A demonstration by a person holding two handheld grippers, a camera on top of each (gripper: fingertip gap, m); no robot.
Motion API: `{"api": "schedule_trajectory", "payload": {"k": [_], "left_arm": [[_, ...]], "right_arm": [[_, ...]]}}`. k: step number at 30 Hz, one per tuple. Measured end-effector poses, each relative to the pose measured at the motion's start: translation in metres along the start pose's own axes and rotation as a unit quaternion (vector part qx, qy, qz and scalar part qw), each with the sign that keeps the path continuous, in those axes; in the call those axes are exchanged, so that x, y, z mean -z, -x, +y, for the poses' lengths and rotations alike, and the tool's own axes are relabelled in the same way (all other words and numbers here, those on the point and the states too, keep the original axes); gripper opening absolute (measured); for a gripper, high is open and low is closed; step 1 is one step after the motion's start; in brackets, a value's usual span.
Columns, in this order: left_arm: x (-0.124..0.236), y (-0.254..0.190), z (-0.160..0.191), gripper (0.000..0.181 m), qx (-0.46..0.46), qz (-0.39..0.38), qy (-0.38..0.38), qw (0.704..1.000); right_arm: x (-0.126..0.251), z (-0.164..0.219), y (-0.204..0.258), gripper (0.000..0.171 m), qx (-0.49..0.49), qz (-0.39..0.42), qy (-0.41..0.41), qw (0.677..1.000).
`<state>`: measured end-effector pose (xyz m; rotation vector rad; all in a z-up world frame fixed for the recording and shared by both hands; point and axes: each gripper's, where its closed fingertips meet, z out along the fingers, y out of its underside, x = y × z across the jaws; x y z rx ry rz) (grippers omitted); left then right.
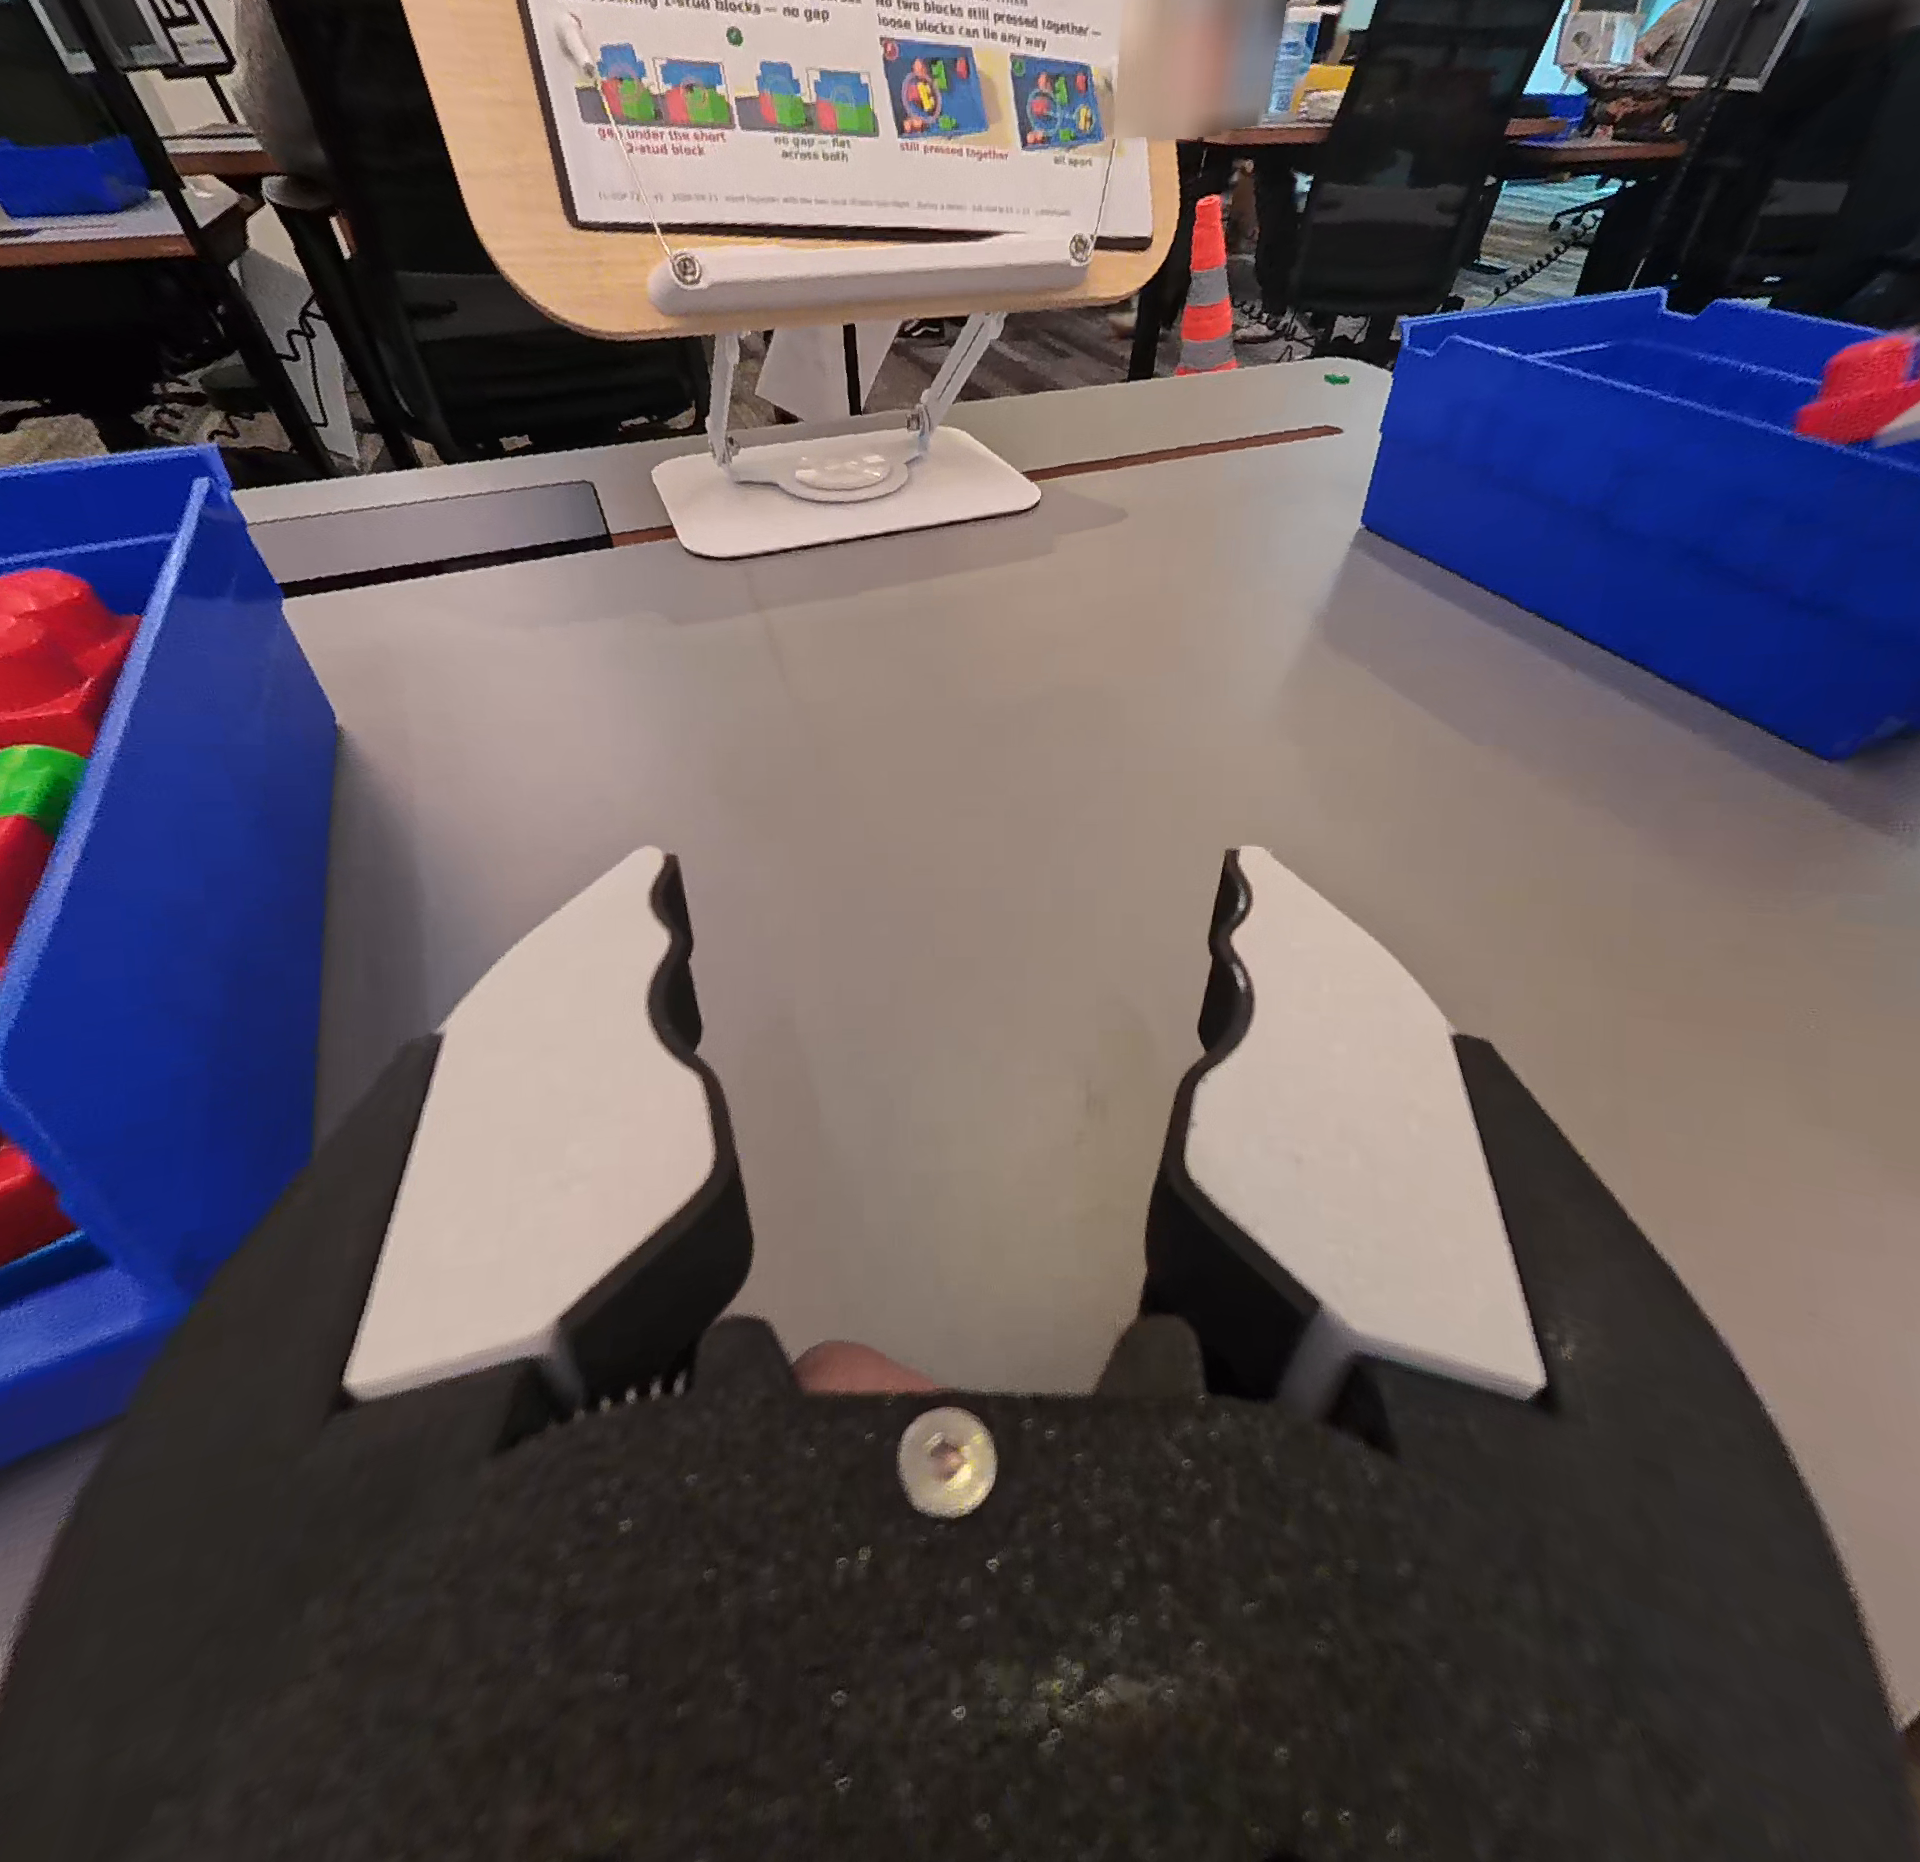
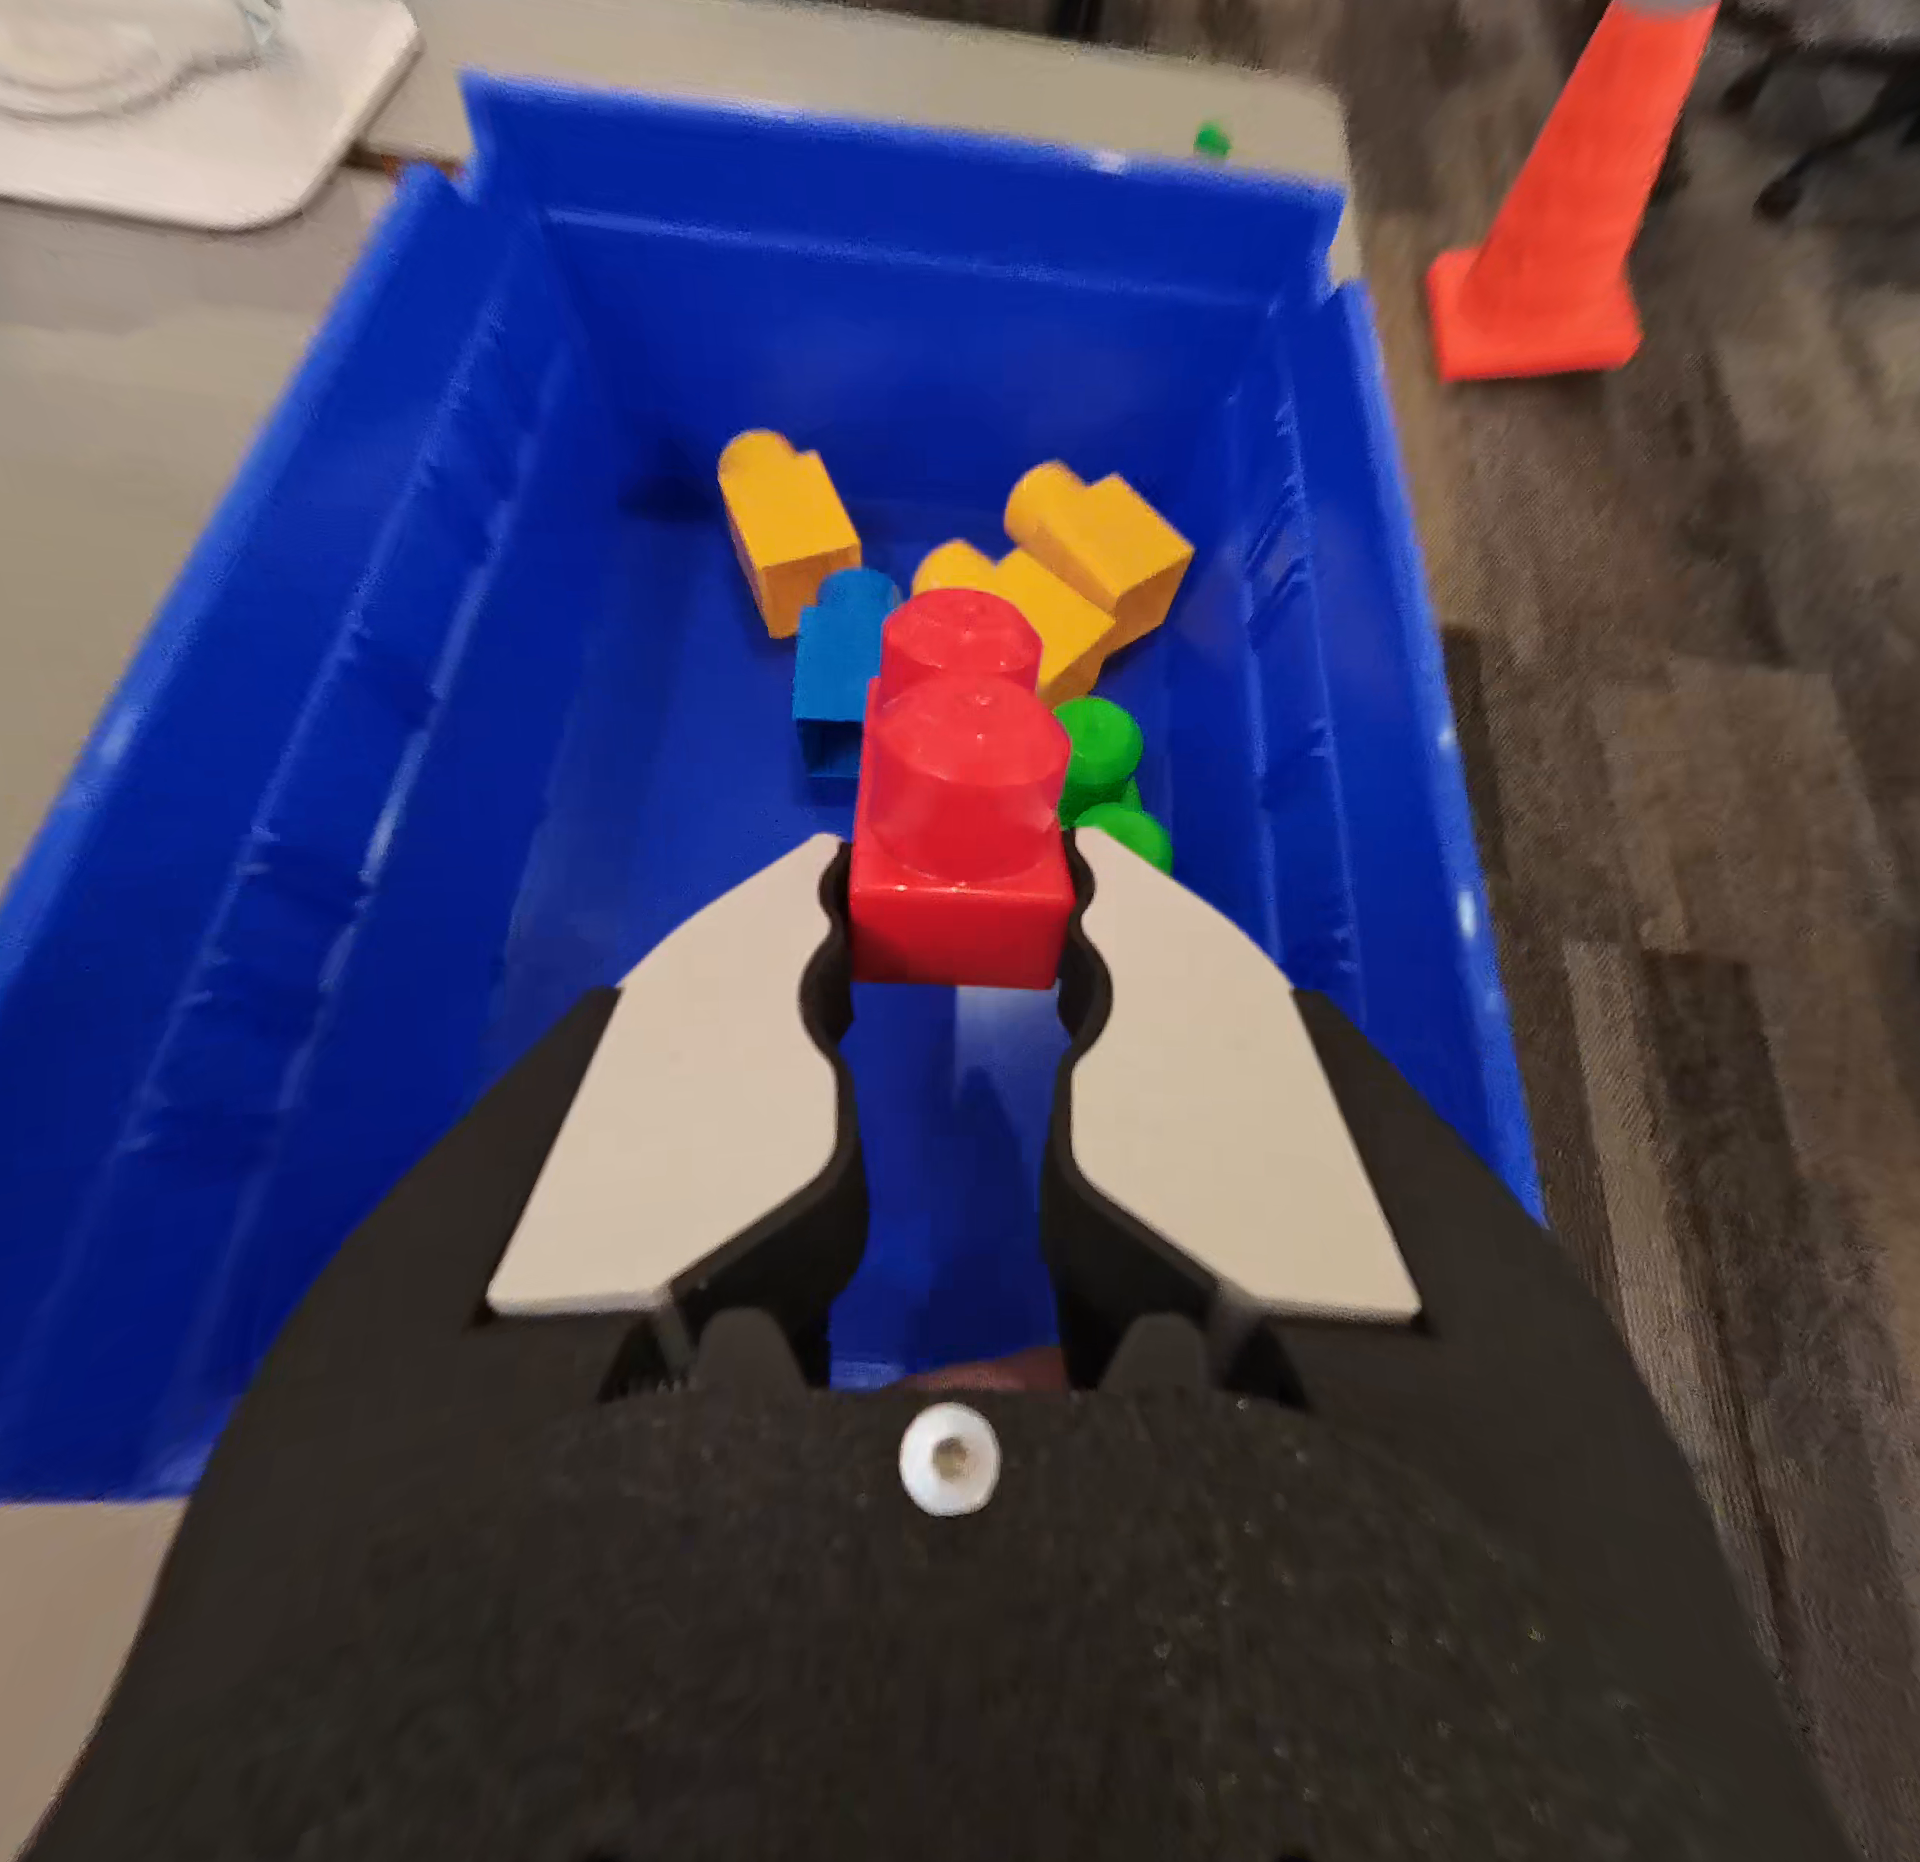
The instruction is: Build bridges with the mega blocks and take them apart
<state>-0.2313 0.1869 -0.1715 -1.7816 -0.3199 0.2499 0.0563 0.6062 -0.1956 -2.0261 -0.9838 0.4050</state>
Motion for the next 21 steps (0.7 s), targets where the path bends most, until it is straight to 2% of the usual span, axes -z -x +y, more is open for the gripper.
{"api": "schedule_trajectory", "payload": {"k": [4,8,21], "left_arm": [[0.002,0.000,-0.004,0.094,-0.006,0.007,-0.006,1.000],[0.004,0.000,-0.005,0.094,-0.008,0.014,-0.010,1.000],[0.007,-0.006,-0.001,0.093,0.002,0.031,-0.013,0.999]], "right_arm": [[-0.025,0.013,0.005,0.038,0.027,0.000,0.086,0.996],[-0.039,0.017,0.004,0.037,0.029,0.005,0.133,0.991],[-0.051,0.044,-0.006,0.038,0.022,0.013,0.224,0.974]]}}
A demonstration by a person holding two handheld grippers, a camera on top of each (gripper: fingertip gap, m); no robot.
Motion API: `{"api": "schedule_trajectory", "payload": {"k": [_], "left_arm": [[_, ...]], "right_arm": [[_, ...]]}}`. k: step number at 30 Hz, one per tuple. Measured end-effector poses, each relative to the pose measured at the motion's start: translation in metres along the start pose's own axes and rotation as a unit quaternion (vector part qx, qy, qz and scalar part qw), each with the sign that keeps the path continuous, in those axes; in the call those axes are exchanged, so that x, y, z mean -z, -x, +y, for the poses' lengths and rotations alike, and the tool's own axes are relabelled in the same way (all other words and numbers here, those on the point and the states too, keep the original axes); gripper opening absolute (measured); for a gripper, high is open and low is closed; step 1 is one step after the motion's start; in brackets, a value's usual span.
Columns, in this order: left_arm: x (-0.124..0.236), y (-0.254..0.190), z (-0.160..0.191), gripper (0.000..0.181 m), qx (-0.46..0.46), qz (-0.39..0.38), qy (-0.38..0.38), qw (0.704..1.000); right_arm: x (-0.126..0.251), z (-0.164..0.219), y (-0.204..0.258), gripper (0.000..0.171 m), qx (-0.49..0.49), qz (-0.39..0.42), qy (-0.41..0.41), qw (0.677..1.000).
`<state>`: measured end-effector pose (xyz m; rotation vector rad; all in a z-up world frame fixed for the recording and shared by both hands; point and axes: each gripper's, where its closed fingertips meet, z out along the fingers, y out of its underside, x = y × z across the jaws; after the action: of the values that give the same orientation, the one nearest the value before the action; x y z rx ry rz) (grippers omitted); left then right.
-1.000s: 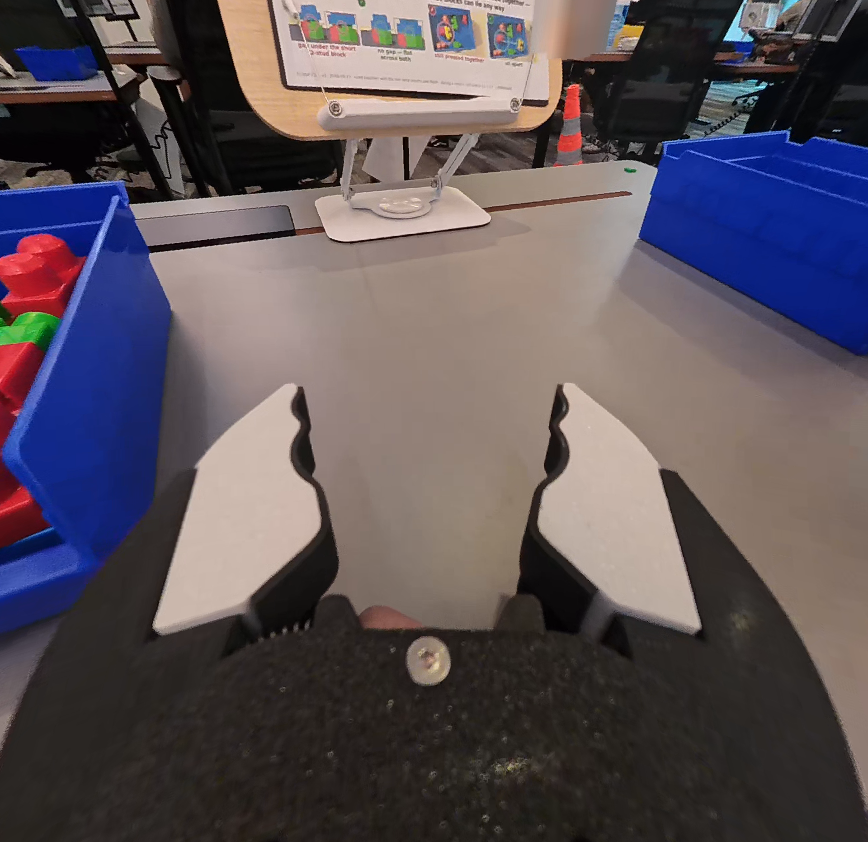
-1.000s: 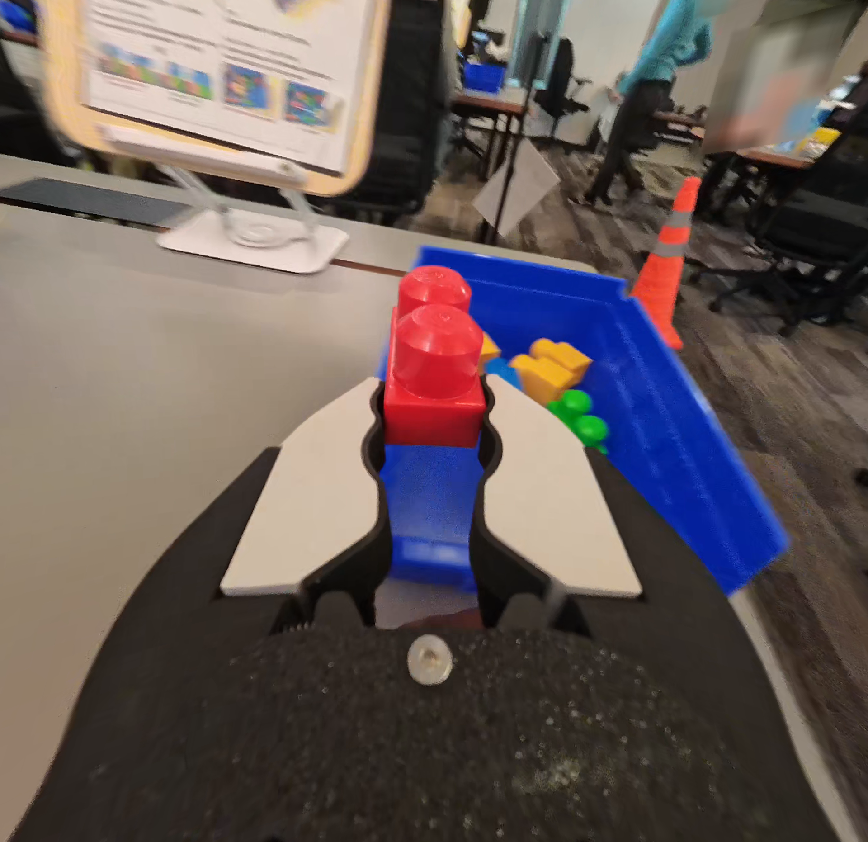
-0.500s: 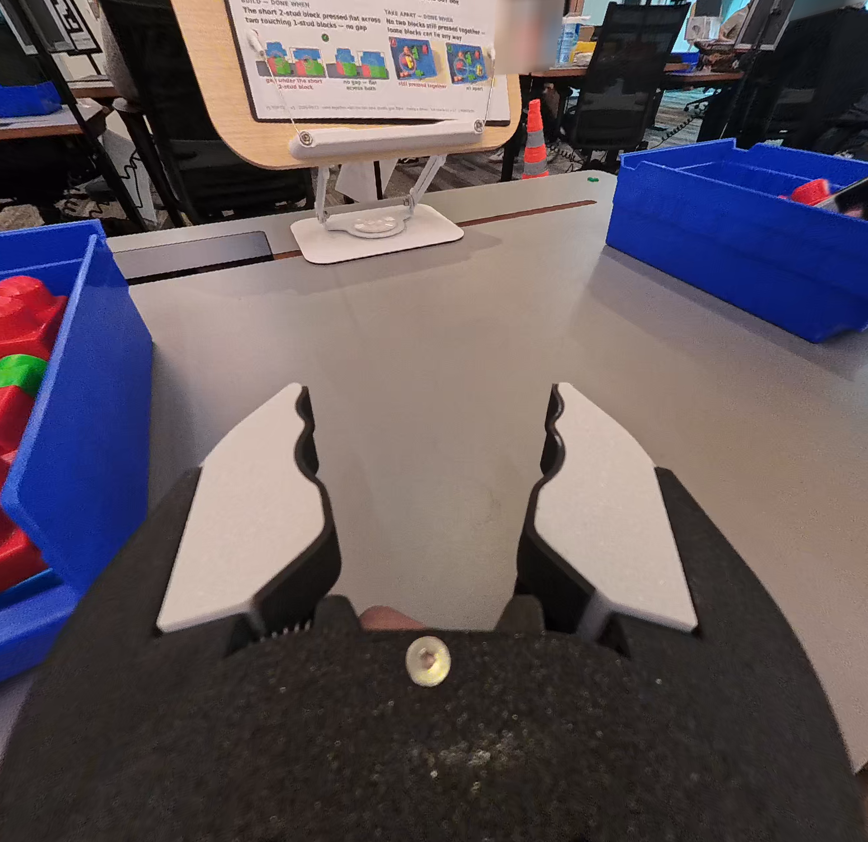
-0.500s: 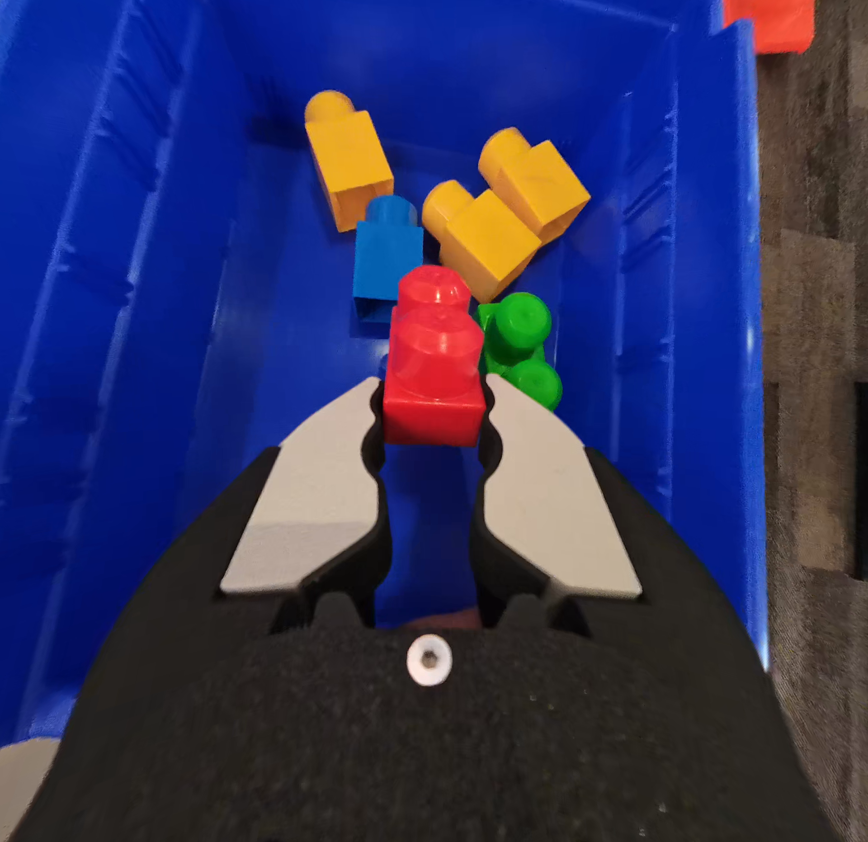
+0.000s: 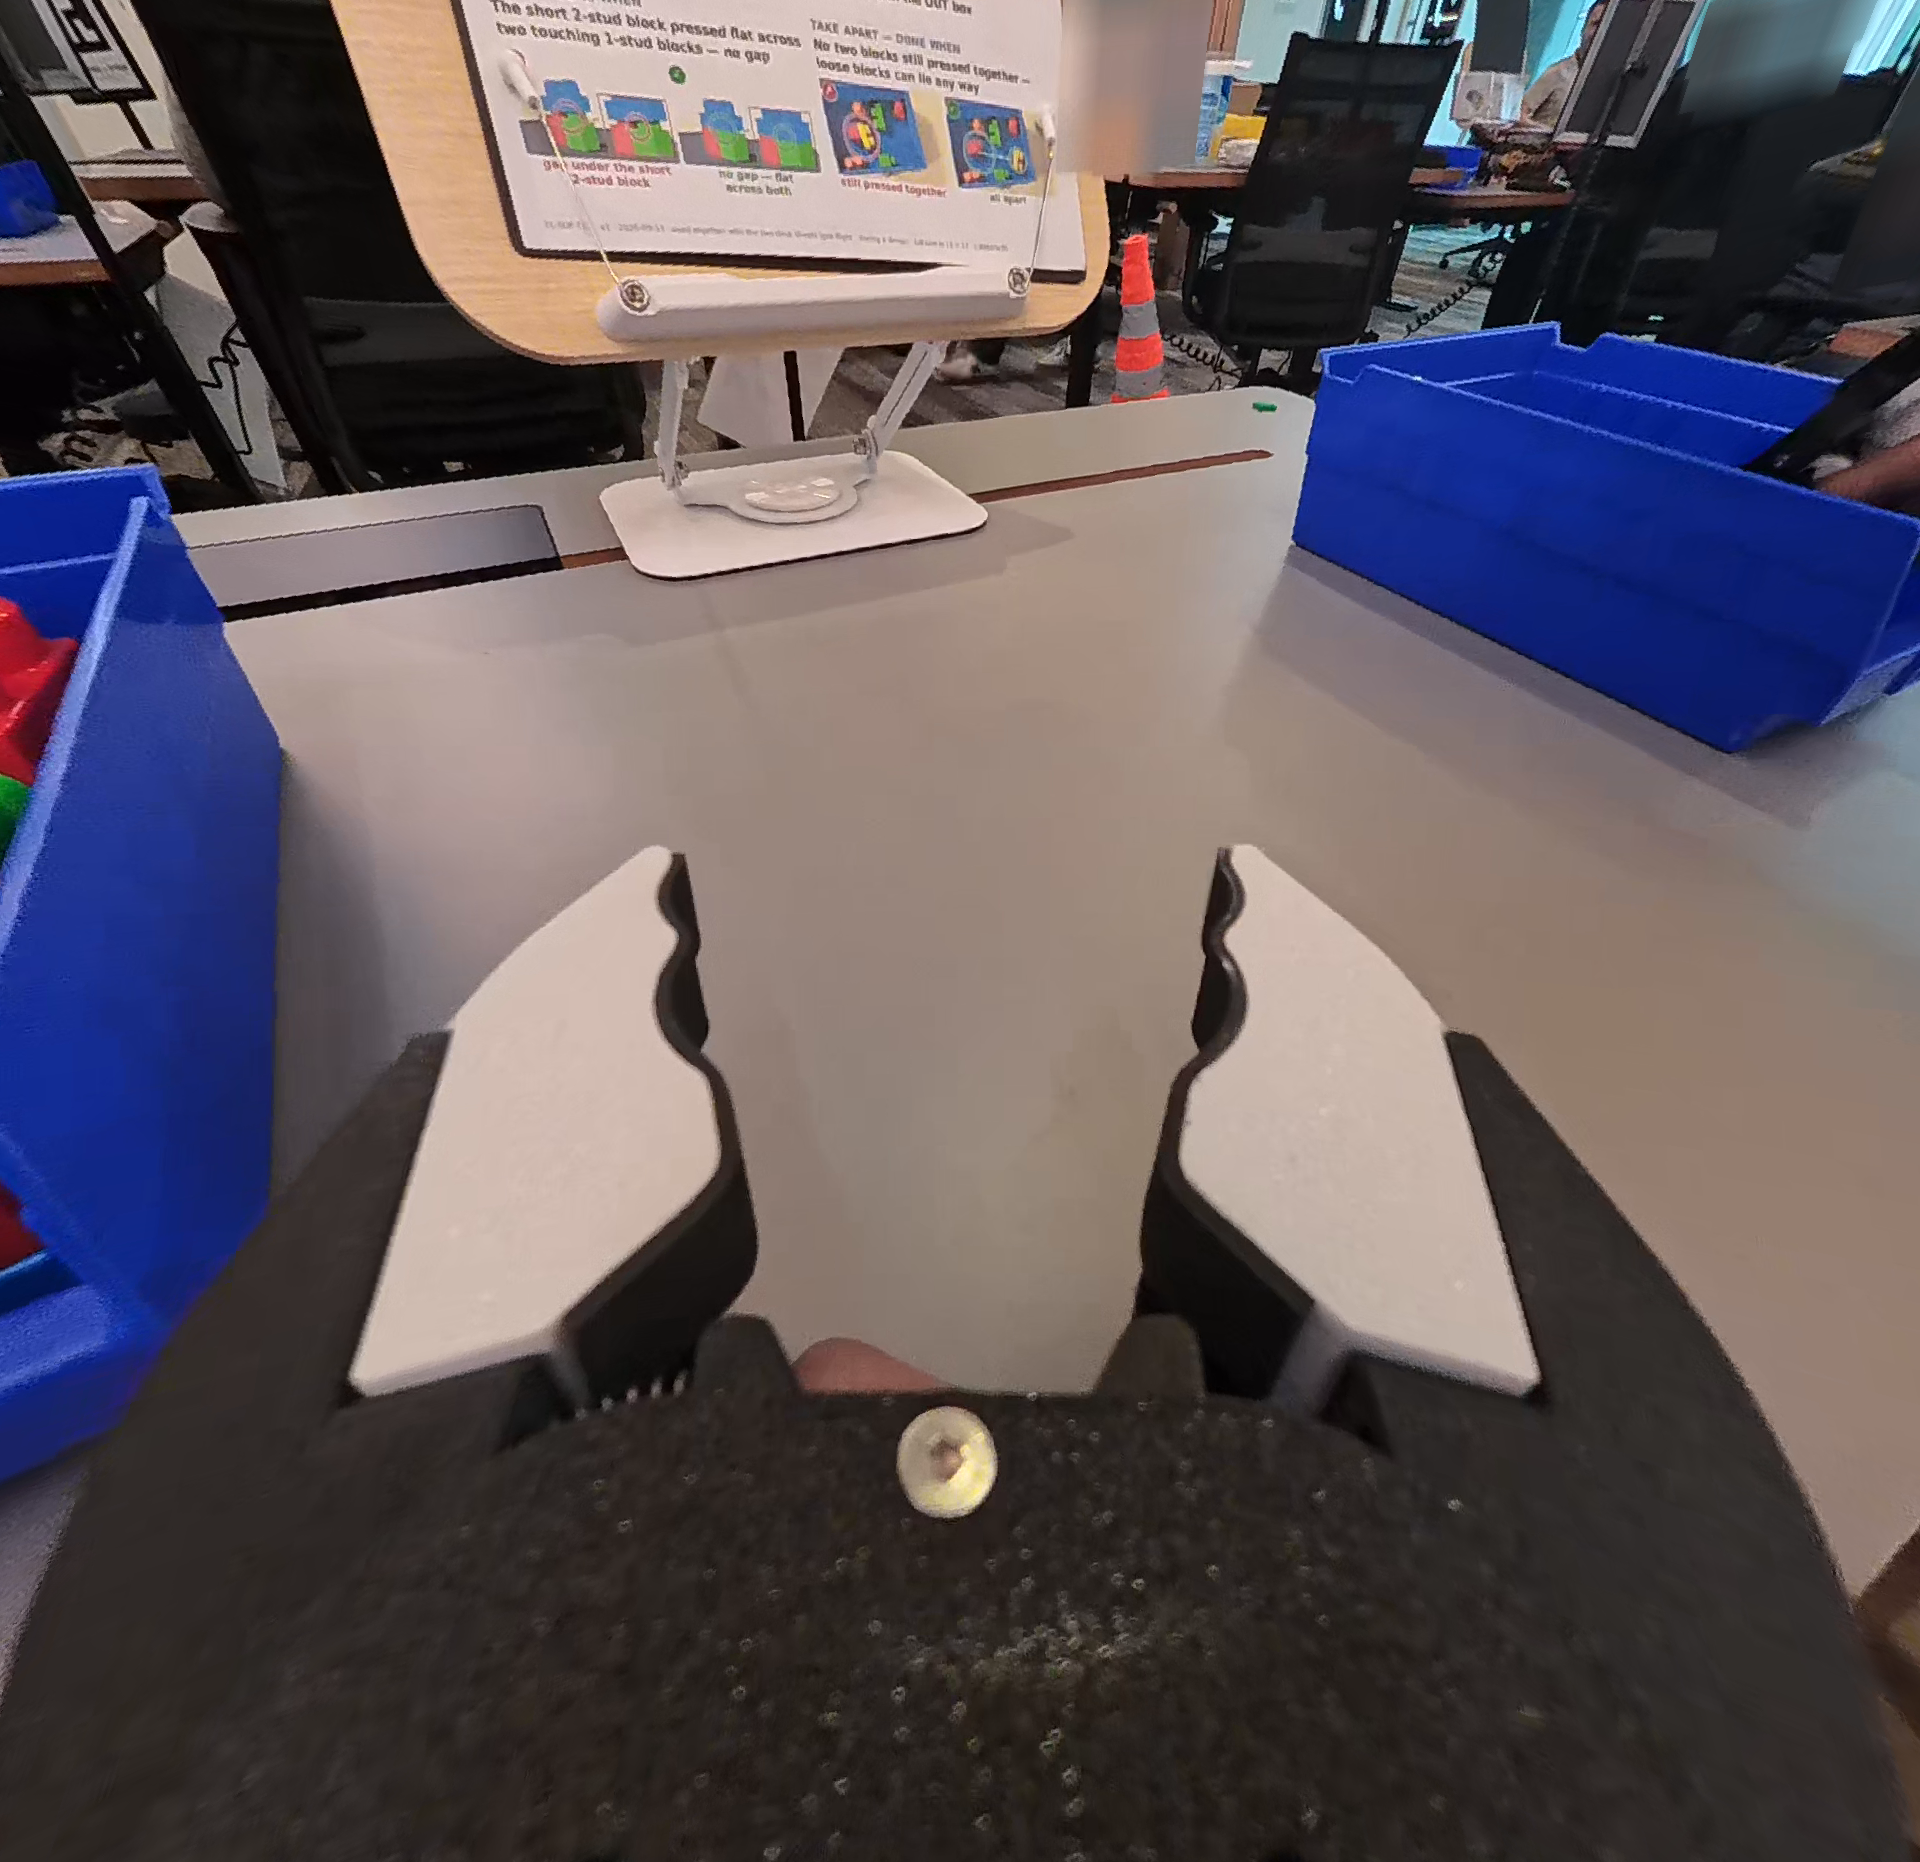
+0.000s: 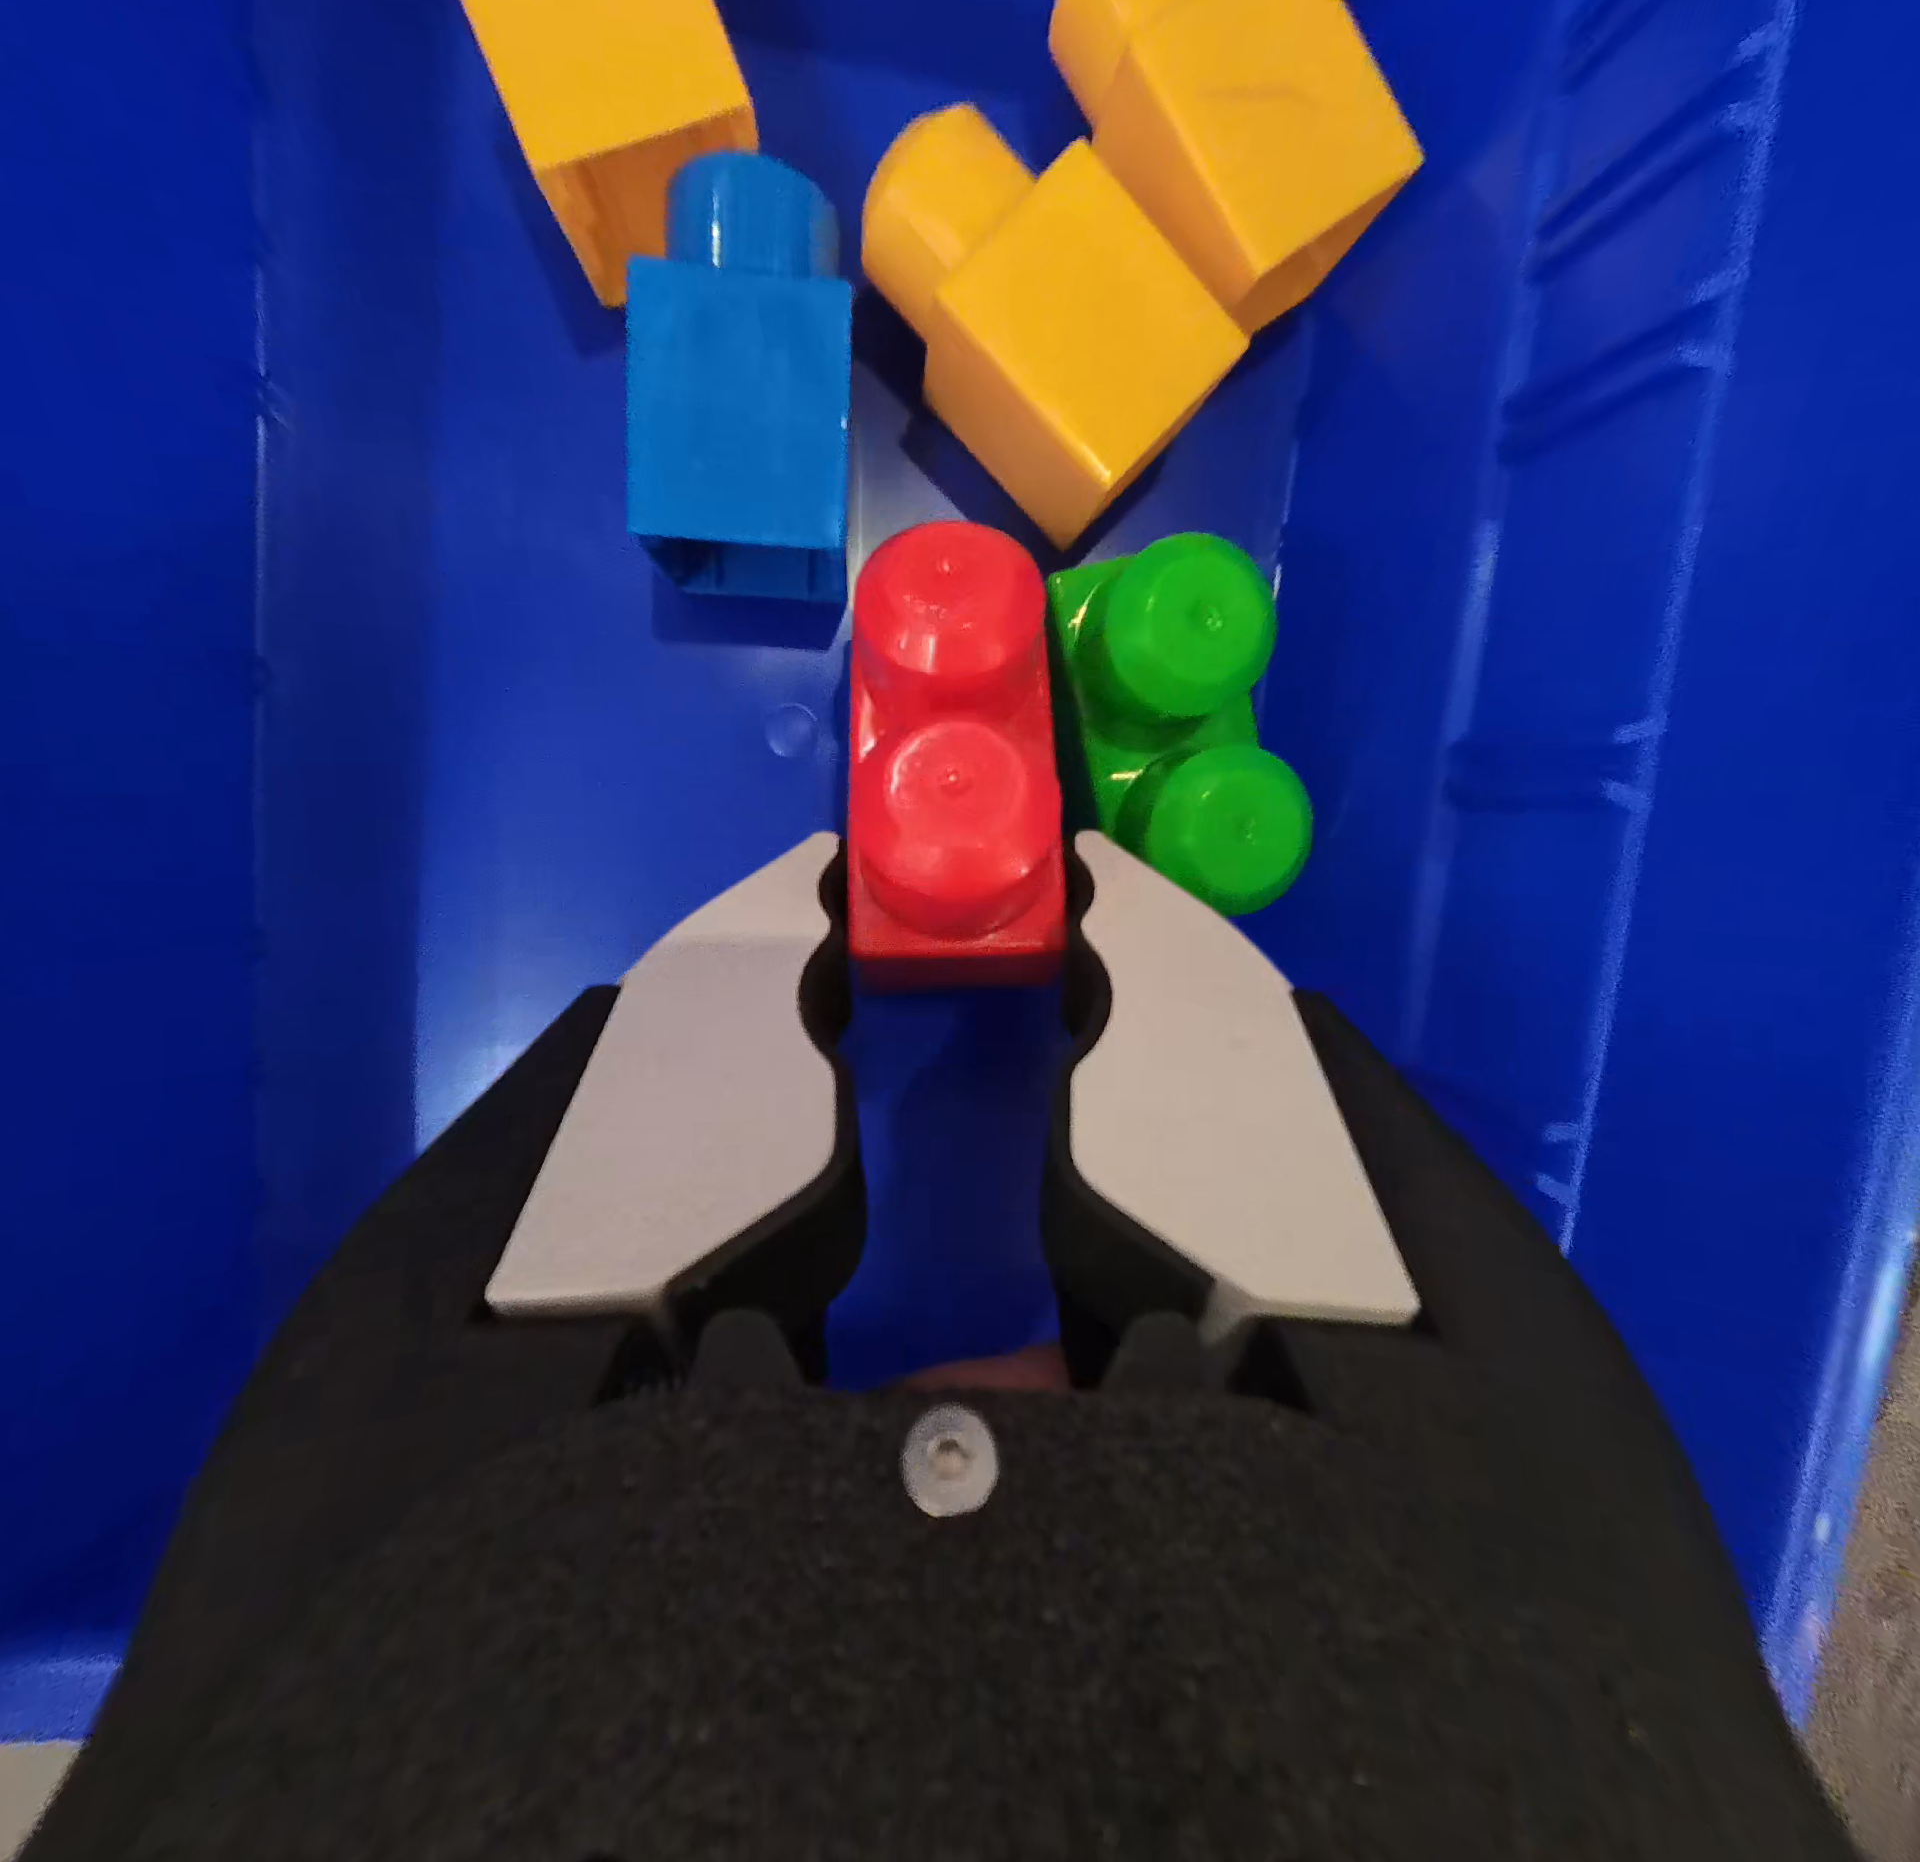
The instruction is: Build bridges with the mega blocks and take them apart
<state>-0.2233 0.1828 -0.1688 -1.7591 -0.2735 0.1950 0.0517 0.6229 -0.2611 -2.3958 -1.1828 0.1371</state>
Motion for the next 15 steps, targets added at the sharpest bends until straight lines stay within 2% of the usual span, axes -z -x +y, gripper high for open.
{"api": "schedule_trajectory", "payload": {"k": [3,9,15], "left_arm": [[0.000,-0.002,0.000,0.092,-0.002,0.002,0.001,1.000],[0.000,-0.004,0.001,0.092,-0.006,0.001,0.006,1.000],[-0.003,0.003,0.002,0.093,-0.005,-0.015,0.017,1.000]], "right_arm": [[0.001,0.000,0.001,0.039,0.008,0.002,-0.003,1.000],[0.012,-0.003,-0.002,0.058,0.016,0.020,-0.017,1.000],[0.086,-0.029,0.015,0.063,0.023,0.059,-0.167,0.984]]}}
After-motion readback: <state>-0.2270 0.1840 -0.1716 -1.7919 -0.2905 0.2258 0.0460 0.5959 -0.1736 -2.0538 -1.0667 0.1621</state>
